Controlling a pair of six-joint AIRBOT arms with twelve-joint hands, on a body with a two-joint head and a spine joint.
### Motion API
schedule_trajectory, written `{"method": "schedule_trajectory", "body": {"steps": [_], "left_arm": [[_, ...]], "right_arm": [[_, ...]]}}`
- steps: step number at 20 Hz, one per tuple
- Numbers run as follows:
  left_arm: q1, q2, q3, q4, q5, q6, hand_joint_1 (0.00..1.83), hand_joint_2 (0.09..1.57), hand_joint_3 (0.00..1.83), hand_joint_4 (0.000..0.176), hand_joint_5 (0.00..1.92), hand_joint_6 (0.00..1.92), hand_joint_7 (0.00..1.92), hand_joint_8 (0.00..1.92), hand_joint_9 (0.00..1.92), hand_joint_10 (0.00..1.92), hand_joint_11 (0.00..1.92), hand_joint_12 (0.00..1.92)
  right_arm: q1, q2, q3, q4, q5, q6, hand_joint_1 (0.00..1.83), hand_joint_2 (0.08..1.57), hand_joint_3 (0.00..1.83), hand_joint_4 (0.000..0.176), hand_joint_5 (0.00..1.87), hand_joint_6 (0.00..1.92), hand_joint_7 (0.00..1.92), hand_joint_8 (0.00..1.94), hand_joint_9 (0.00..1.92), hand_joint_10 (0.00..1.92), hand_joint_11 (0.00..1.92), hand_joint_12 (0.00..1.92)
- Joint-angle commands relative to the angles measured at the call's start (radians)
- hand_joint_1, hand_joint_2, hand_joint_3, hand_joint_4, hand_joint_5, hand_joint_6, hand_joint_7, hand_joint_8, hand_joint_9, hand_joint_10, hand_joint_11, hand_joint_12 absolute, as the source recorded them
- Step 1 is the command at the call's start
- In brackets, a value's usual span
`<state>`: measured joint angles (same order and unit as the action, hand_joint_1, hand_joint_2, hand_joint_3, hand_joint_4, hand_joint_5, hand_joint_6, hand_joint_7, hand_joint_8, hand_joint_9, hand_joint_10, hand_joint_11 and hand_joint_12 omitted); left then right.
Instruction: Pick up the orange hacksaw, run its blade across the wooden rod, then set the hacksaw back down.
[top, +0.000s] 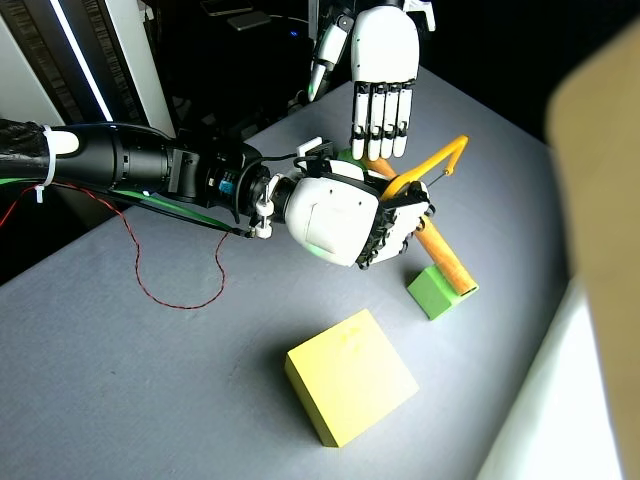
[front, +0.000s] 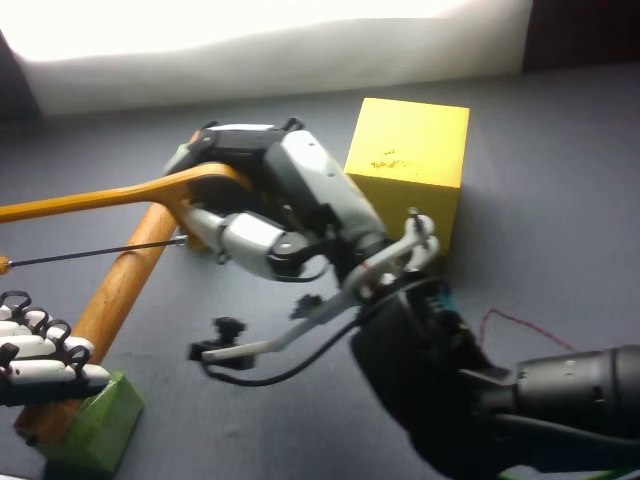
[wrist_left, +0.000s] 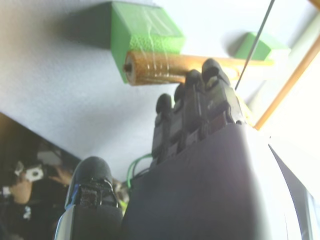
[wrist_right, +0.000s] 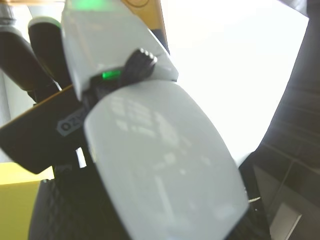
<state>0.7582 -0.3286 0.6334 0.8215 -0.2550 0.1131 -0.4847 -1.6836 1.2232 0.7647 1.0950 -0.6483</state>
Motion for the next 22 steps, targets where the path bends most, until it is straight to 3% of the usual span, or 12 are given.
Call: {"method": "schedule_trajectory", "body": {"steps": [1,10,13,15,22], "left_arm": [[-0.01,0.001,0.004,-0.015,-0.036,0.003,0.0,1.24,0.0,0.0,0.13,0.0,0.07,0.0,0.07,0.0,0.0,0.14],[-0.01,0.001,0.004,-0.015,-0.036,0.003,0.0,1.24,0.0,0.0,0.15,0.01,0.08,0.0,0.07,0.0,0.0,0.1],[-0.01,0.001,0.005,-0.015,-0.036,0.003,0.0,1.24,0.0,0.0,0.14,0.0,0.08,0.0,0.07,0.0,0.0,0.11],[-0.01,0.001,0.006,-0.015,-0.036,0.003,0.0,1.24,0.0,0.0,0.15,0.0,0.07,0.0,0.06,0.0,0.0,0.09],[-0.01,0.001,0.006,-0.015,-0.036,0.003,0.0,1.25,0.0,0.0,0.15,0.0,0.07,0.0,0.04,0.0,0.01,0.03]], "right_arm": [[-0.006,0.022,-0.008,-0.065,0.107,0.025,1.38,1.12,0.0,0.0,0.85,0.92,0.96,1.05,1.03,1.2,0.89,1.23],[-0.076,0.166,-0.104,-0.066,0.188,0.034,1.38,1.12,0.0,0.0,0.87,0.88,0.96,1.05,1.01,1.24,0.87,1.26],[-0.063,0.169,-0.108,-0.066,0.186,0.057,1.38,1.13,0.0,0.0,0.84,0.92,0.94,1.09,0.99,1.27,0.85,1.27],[-0.036,0.19,-0.119,-0.066,0.179,0.054,1.38,1.11,0.0,0.0,0.87,0.87,0.98,1.02,1.02,1.22,0.88,1.25],[-0.017,0.37,-0.28,-0.023,0.206,0.028,1.38,1.13,0.0,0.0,0.84,0.93,0.94,1.08,0.99,1.26,0.84,1.28]]}}
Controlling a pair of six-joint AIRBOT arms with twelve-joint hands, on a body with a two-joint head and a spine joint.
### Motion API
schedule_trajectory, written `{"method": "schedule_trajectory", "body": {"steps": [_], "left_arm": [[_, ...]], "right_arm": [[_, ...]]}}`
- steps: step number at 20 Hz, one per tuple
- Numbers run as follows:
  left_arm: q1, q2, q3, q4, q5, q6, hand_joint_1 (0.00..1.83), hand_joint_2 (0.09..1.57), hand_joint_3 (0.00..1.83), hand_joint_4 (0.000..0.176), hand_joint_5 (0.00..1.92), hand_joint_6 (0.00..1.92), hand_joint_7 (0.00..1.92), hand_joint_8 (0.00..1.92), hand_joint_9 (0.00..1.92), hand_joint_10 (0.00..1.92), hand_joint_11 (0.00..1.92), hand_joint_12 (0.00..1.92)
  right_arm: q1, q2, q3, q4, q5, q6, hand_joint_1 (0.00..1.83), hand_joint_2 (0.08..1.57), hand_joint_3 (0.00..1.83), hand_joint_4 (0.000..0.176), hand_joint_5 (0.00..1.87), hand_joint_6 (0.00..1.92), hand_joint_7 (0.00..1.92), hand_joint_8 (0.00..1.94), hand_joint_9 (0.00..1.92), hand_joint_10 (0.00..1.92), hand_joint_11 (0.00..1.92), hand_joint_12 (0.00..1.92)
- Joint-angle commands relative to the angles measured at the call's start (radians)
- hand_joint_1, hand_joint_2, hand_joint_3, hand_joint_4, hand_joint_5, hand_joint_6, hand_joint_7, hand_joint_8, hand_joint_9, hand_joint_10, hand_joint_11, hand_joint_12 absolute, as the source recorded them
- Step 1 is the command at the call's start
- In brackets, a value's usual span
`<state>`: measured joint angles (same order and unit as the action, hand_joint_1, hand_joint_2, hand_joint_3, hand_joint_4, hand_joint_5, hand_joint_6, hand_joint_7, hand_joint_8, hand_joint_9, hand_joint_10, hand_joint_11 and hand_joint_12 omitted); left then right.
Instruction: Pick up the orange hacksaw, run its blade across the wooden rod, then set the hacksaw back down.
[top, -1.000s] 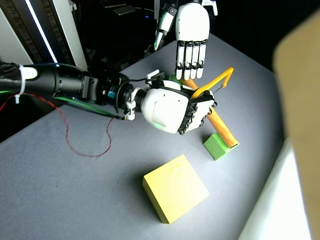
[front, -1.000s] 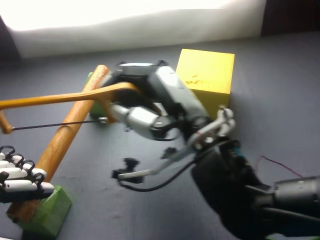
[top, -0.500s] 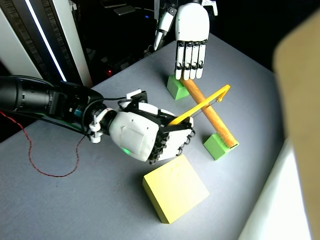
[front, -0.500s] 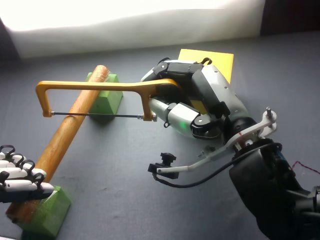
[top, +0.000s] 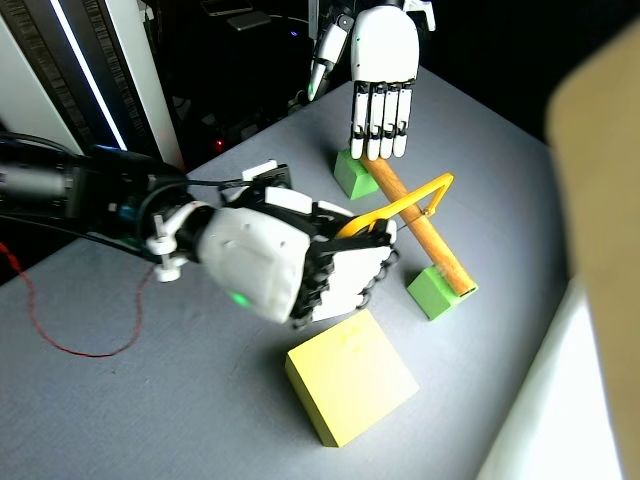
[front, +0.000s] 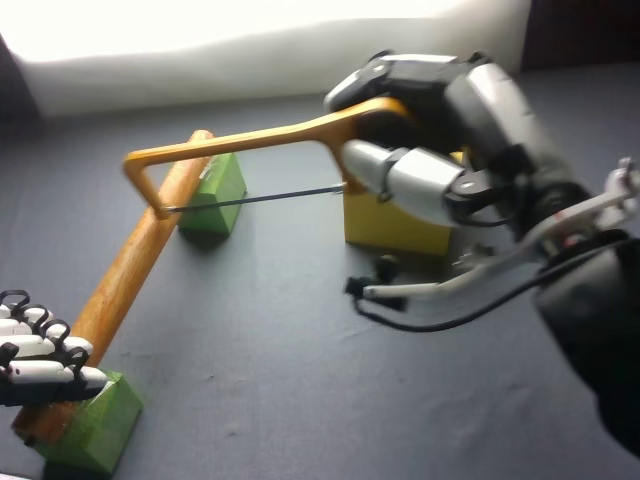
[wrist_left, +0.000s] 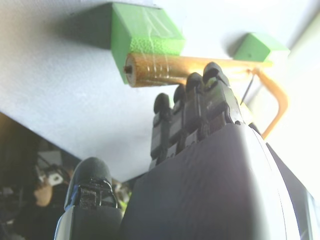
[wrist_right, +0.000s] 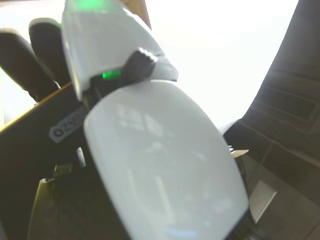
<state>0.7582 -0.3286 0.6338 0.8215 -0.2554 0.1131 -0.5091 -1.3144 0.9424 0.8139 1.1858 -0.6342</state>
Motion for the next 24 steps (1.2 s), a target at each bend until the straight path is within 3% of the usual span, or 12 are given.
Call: {"method": "schedule_trajectory", "body": {"steps": [1,6,10,18,24], "left_arm": [[-0.011,0.001,0.006,-0.015,-0.036,0.003,0.0,1.25,0.0,0.0,0.15,0.0,0.07,0.0,0.04,0.0,0.0,0.03],[-0.011,0.001,0.005,-0.015,-0.036,0.003,0.0,1.25,0.0,0.0,0.17,0.01,0.08,0.01,0.05,0.01,0.01,0.05],[-0.011,0.001,0.005,-0.015,-0.036,0.003,0.0,1.24,0.0,0.0,0.17,0.0,0.09,0.01,0.07,0.01,0.02,0.05],[-0.012,-0.001,0.006,-0.015,-0.036,0.003,0.0,1.25,0.0,0.0,0.15,0.0,0.06,0.0,0.04,0.0,0.0,0.03],[-0.013,-0.002,0.007,-0.015,-0.036,0.004,0.0,1.25,0.0,0.0,0.16,0.0,0.07,0.01,0.05,0.01,0.02,0.01]], "right_arm": [[0.002,0.03,-0.024,-0.061,0.125,0.011,1.38,1.13,0.0,0.0,0.85,0.91,0.94,1.09,0.98,1.27,0.85,1.27],[-0.071,0.099,-0.082,-0.023,0.263,0.058,1.38,1.12,0.0,0.0,0.9,0.84,0.96,1.06,1.0,1.24,0.84,1.29],[-0.133,0.066,-0.091,0.005,0.337,0.095,1.38,1.12,0.0,0.0,0.89,0.85,0.96,1.07,0.97,1.28,0.82,1.3],[-0.206,0.004,-0.098,-0.003,0.36,0.116,1.38,1.13,0.0,0.0,0.85,0.91,0.93,1.11,0.96,1.31,0.83,1.31],[-0.256,-0.031,-0.097,0.012,0.413,0.16,1.38,1.12,0.0,0.0,0.84,0.92,0.97,1.02,1.03,1.21,0.9,1.24]]}}
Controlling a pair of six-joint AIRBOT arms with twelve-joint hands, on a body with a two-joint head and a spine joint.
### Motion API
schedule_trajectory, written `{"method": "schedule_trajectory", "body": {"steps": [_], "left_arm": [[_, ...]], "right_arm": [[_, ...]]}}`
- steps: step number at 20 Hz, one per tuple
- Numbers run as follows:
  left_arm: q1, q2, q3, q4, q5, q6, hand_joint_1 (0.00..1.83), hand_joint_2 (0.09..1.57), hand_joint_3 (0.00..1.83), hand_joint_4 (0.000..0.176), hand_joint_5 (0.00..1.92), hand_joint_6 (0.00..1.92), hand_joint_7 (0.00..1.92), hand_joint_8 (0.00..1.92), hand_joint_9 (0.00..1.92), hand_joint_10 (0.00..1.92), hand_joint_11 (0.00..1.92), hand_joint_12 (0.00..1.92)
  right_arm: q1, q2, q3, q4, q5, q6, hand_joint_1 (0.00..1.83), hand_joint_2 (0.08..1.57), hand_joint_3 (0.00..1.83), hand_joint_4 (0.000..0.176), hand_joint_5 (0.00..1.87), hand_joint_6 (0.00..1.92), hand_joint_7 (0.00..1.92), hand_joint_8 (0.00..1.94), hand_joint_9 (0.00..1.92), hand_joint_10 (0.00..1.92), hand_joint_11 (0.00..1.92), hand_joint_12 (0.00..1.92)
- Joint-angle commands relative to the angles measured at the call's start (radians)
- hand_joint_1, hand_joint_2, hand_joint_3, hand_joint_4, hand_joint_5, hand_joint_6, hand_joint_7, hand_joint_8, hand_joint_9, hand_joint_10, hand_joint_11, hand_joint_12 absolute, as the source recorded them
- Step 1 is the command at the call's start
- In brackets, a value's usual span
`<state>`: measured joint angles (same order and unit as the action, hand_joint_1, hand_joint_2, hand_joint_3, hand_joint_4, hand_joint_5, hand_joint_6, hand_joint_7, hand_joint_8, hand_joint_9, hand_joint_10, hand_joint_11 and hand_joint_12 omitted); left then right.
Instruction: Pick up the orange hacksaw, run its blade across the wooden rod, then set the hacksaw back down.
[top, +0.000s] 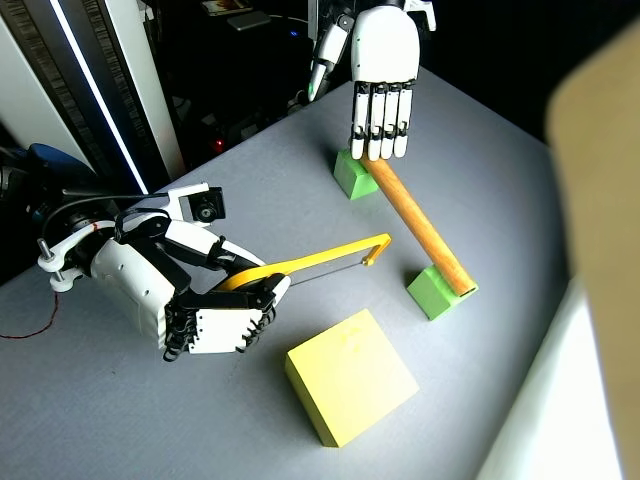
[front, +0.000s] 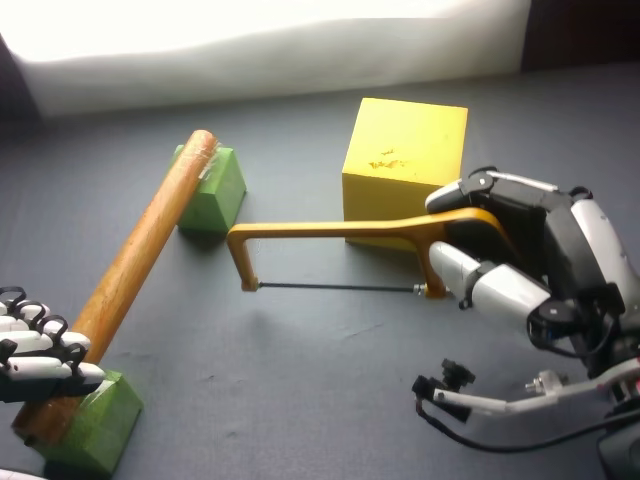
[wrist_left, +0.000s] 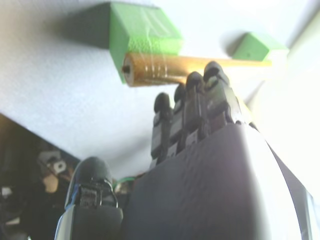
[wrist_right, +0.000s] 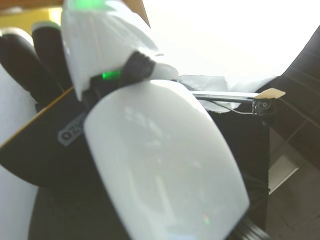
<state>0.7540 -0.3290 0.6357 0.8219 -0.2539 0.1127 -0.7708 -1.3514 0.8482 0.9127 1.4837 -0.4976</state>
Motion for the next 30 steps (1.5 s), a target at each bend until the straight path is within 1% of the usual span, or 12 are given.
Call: {"method": "schedule_trajectory", "body": {"steps": [1,7,8,10,11,12,13,15,18,23,28,30], "left_arm": [[-0.009,-0.002,0.005,-0.015,-0.038,0.005,0.0,1.25,0.0,0.0,0.16,0.01,0.07,0.01,0.05,0.01,0.02,0.01],[-0.001,-0.003,0.008,-0.013,-0.051,0.006,0.0,1.25,0.0,0.0,0.16,0.0,0.08,0.0,0.06,0.0,0.03,0.02],[0.002,-0.004,0.012,-0.013,-0.061,0.009,0.0,1.25,0.0,0.0,0.17,0.01,0.08,0.01,0.06,0.0,0.03,0.02],[0.0,-0.01,0.029,-0.013,-0.106,0.033,0.0,1.25,0.0,0.0,0.16,0.0,0.08,0.01,0.06,0.0,0.02,0.02],[-0.002,-0.012,0.036,-0.014,-0.119,0.038,0.0,1.25,0.0,0.0,0.17,0.0,0.09,0.01,0.07,0.01,0.03,0.02],[-0.005,-0.013,0.042,-0.014,-0.132,0.04,0.0,1.25,0.0,0.0,0.17,0.0,0.09,0.01,0.07,0.01,0.04,0.02],[-0.011,-0.014,0.05,-0.014,-0.154,0.043,0.0,1.25,0.0,0.0,0.17,0.0,0.09,0.01,0.06,0.0,0.04,0.02],[-0.024,-0.013,0.064,-0.046,-0.183,0.052,0.0,1.25,0.0,0.0,0.17,0.0,0.09,0.01,0.07,0.01,0.05,0.03],[-0.024,-0.01,0.091,-0.085,-0.295,0.068,0.0,1.25,0.0,0.0,0.16,0.0,0.1,0.01,0.08,0.01,0.04,0.03],[-0.004,-0.003,0.118,-0.144,-0.479,0.079,0.0,1.25,0.0,0.0,0.15,0.0,0.07,0.0,0.05,0.0,0.02,0.03],[0.039,0.002,0.131,-0.203,-0.674,0.126,0.0,1.25,0.0,0.0,0.22,0.01,0.16,0.01,0.16,0.01,0.04,0.05],[0.044,-0.005,0.148,-0.207,-0.752,0.131,0.17,1.25,0.0,0.0,0.51,0.02,0.45,0.03,0.48,0.03,0.16,0.68]], "right_arm": [[0.0,0.002,-0.003,-0.087,0.116,0.031,1.38,1.13,0.0,0.0,0.81,0.97,0.94,1.07,1.02,1.23,0.91,1.23],[-0.052,-0.005,-0.003,-0.087,0.138,0.05,1.37,1.14,0.0,0.0,0.79,1.01,0.91,1.12,0.97,1.25,0.84,1.23],[-0.058,-0.005,-0.003,-0.087,0.141,0.053,1.26,1.18,0.0,0.0,0.72,1.19,0.95,1.18,0.91,0.86,0.82,1.18],[-0.067,-0.005,-0.003,-0.084,0.153,0.059,1.19,1.21,0.0,0.0,0.71,1.28,0.91,1.22,0.94,0.45,0.74,1.17],[-0.069,-0.006,-0.003,-0.083,0.155,0.059,1.12,1.21,0.0,0.0,0.77,1.27,0.83,0.59,0.92,0.36,0.68,1.18],[-0.07,-0.007,-0.003,-0.083,0.155,0.059,1.06,1.22,0.0,0.0,0.77,1.29,0.86,0.25,0.89,0.26,0.61,1.16],[-0.071,-0.009,-0.003,-0.083,0.155,0.061,0.99,1.16,0.0,0.0,0.69,0.59,0.86,0.12,0.87,0.19,0.56,1.15],[-0.078,-0.014,-0.003,-0.083,0.162,0.068,0.77,1.12,0.0,0.0,0.64,0.08,0.73,0.01,0.74,0.04,0.41,1.1],[-0.092,-0.016,-0.003,-0.083,0.172,0.074,0.51,1.07,0.0,0.0,0.48,0.0,0.53,0.0,0.55,0.0,0.25,0.95],[-0.107,-0.012,-0.005,-0.083,0.191,0.08,0.38,0.93,0.0,0.0,0.22,0.0,0.24,0.0,0.25,0.0,0.0,0.79],[-0.072,0.016,-0.005,-0.171,0.155,0.024,0.38,0.97,0.0,0.0,0.38,0.01,0.39,0.01,0.37,0.02,0.11,0.88],[-0.032,0.046,-0.005,-0.24,0.084,-0.006,0.46,1.04,0.0,0.0,0.65,0.03,0.71,0.04,0.75,0.12,0.49,1.07]]}}
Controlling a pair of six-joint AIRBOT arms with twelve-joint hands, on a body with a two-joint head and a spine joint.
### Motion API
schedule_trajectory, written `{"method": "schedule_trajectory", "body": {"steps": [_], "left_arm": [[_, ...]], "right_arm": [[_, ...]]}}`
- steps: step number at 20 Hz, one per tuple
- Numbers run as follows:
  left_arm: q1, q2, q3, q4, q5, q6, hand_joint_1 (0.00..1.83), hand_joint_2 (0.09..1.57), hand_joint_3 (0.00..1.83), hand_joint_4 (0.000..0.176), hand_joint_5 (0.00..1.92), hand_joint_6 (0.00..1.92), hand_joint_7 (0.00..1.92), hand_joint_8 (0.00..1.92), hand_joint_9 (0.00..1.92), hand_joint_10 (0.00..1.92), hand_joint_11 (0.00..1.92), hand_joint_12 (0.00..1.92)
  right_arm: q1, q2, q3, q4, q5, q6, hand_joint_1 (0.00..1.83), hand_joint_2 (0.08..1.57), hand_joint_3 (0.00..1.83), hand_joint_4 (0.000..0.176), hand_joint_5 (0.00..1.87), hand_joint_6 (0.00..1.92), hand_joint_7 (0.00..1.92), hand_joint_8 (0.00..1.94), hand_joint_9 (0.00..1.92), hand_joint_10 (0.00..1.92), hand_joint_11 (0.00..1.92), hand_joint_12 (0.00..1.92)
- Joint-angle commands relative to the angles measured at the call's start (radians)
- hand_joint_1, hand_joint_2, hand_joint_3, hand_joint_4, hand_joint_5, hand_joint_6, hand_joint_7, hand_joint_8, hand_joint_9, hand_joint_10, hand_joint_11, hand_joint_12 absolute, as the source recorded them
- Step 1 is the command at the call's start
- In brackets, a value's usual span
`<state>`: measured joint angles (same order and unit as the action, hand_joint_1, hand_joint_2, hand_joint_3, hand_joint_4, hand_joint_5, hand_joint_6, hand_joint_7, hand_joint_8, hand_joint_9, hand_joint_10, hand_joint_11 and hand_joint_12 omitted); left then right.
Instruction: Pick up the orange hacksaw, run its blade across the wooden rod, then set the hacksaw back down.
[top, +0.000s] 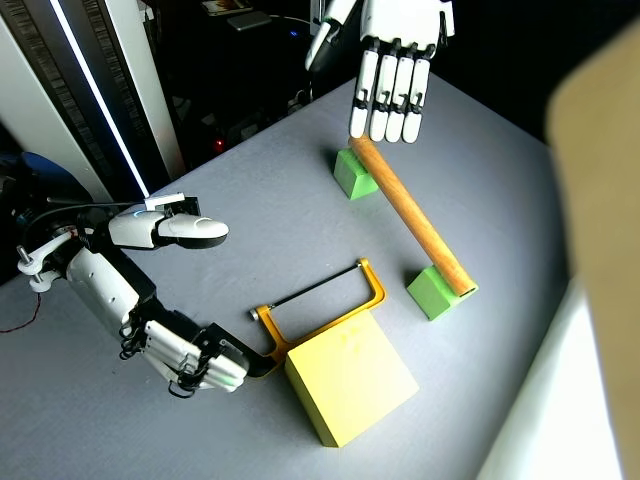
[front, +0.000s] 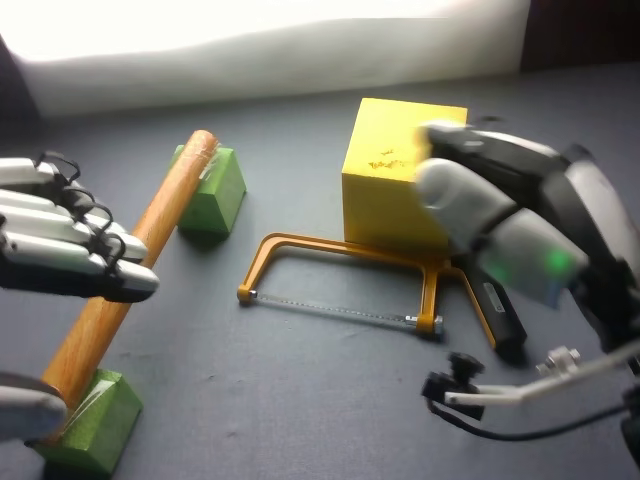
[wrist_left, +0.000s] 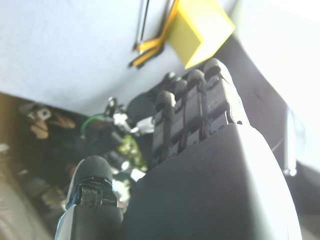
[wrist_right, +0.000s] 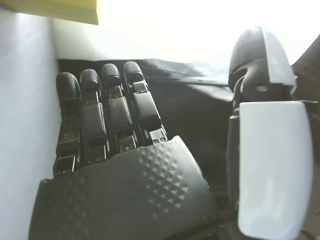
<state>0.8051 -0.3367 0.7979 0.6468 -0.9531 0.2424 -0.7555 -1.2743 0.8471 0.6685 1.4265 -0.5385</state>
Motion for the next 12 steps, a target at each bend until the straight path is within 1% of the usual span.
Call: {"method": "schedule_trajectory", "body": {"steps": [1,2,3,4,5,6,7,8,9,10,12], "left_arm": [[-0.006,-0.006,0.011,-0.068,-0.131,0.003,0.35,1.25,0.01,0.0,0.99,0.15,1.0,0.11,0.9,0.43,0.6,1.13],[-0.007,-0.008,0.019,-0.07,-0.149,0.003,0.35,1.25,0.01,0.0,0.99,0.15,1.0,0.11,0.9,0.43,0.6,1.13],[-0.006,-0.012,0.028,-0.07,-0.168,0.003,0.35,1.26,0.01,0.0,0.89,0.56,0.93,0.51,0.8,0.91,0.66,1.28],[-0.004,-0.019,0.043,-0.07,-0.187,0.002,0.32,1.29,0.0,0.0,0.76,0.97,0.81,1.01,0.74,1.33,0.68,1.54],[-0.001,-0.025,0.053,-0.07,-0.204,0.002,0.27,1.32,0.0,0.0,0.64,1.26,0.71,1.38,0.69,1.61,0.67,1.77],[0.002,-0.028,0.059,-0.07,-0.212,0.001,0.25,1.33,0.0,0.0,0.6,1.53,0.72,1.65,0.72,1.82,0.71,1.89],[0.003,-0.028,0.063,-0.07,-0.218,-0.004,0.33,1.32,0.0,0.0,0.64,1.89,0.79,1.91,0.84,1.92,0.9,1.92],[0.003,-0.028,0.063,-0.07,-0.224,-0.008,0.33,1.32,0.0,0.0,0.64,1.89,0.79,1.91,0.84,1.92,0.9,1.92],[0.004,-0.028,0.062,-0.07,-0.232,-0.009,0.35,1.32,0.0,0.0,0.69,1.91,0.83,1.92,0.9,1.92,0.97,1.92],[0.005,-0.029,0.062,-0.07,-0.233,-0.009,0.36,1.32,0.0,0.0,0.77,1.92,0.88,1.92,0.94,1.92,1.04,1.92],[0.007,-0.032,0.064,-0.07,-0.243,-0.009,0.36,1.32,0.0,0.0,0.93,1.92,0.94,1.92,0.99,1.92,1.1,1.92]], "right_arm": [[0.021,0.013,-0.004,-0.1,0.009,0.001,0.59,1.04,0.0,0.0,1.02,0.34,1.04,0.54,0.89,1.03,0.67,1.6],[0.042,0.025,-0.003,-0.127,-0.029,-0.006,0.59,1.04,0.0,0.0,1.02,0.34,1.04,0.54,0.89,1.03,0.67,1.6],[0.062,0.036,-0.001,-0.157,-0.067,-0.014,0.57,1.06,0.0,0.0,0.91,0.8,0.94,1.04,0.85,1.35,0.74,1.68],[0.105,0.059,0.01,-0.231,-0.145,-0.014,0.58,1.09,0.0,0.0,0.81,1.25,0.95,1.37,0.95,1.53,0.91,1.72],[0.132,0.072,0.026,-0.301,-0.199,-0.006,0.57,1.11,0.0,0.0,0.78,1.53,0.95,1.6,0.97,1.7,0.98,1.81],[0.154,0.082,0.041,-0.358,-0.245,0.011,0.55,1.13,0.0,0.0,0.77,1.77,0.98,1.86,1.05,1.88,1.11,1.9],[0.2,0.1,0.074,-0.473,-0.322,0.05,0.57,1.13,0.0,0.0,0.83,1.92,1.01,1.94,1.13,1.92,1.28,1.92],[0.232,0.11,0.097,-0.549,-0.361,0.071,0.57,1.13,0.0,0.0,0.83,1.92,1.01,1.94,1.13,1.92,1.28,1.92],[0.274,0.119,0.132,-0.662,-0.398,0.099,0.55,1.15,0.0,0.0,0.87,1.92,1.03,1.94,1.17,1.92,1.33,1.92],[0.299,0.126,0.158,-0.757,-0.417,0.145,0.53,1.18,0.0,0.0,0.88,1.92,1.05,1.94,1.19,1.92,1.36,1.92],[0.326,0.143,0.187,-0.925,-0.431,0.224,0.5,1.22,0.01,0.02,0.94,1.92,1.12,1.94,1.26,1.92,1.43,1.92]]}}
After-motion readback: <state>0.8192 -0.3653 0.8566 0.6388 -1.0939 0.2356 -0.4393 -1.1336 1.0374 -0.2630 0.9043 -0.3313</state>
